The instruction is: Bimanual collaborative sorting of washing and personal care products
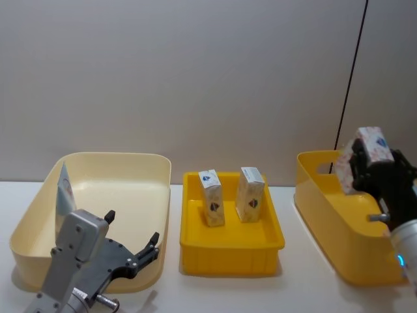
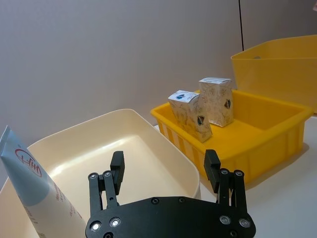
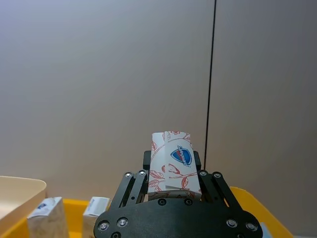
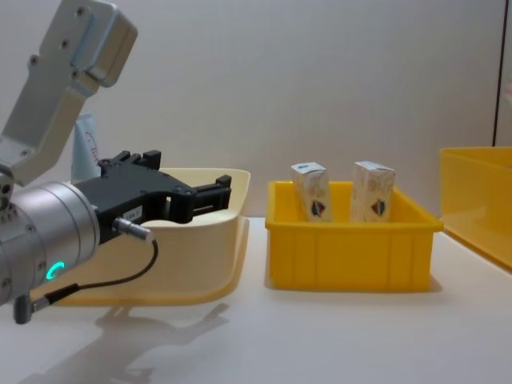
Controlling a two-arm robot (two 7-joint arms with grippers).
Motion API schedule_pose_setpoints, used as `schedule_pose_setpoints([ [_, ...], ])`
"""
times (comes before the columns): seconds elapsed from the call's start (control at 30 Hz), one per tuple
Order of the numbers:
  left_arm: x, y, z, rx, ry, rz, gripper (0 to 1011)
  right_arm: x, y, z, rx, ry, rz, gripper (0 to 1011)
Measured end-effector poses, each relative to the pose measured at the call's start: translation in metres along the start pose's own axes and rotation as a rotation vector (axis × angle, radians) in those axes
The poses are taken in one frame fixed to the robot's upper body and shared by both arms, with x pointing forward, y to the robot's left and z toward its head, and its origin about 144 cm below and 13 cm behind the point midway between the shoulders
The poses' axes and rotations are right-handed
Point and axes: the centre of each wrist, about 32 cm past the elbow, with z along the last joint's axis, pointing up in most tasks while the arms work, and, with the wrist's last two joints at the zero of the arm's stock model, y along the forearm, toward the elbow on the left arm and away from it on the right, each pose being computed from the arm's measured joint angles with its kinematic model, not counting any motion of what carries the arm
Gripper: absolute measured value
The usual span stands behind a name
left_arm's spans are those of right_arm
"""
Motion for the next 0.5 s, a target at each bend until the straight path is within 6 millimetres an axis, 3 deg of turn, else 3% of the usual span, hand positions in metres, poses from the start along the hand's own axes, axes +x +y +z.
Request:
schedule_pose_setpoints([
  [0.5, 0.000, 0.000, 0.000, 0.000, 0.000, 0.000, 1003, 0.013, -0.018, 0.003, -0.023, -0.061, -0.089, 399],
])
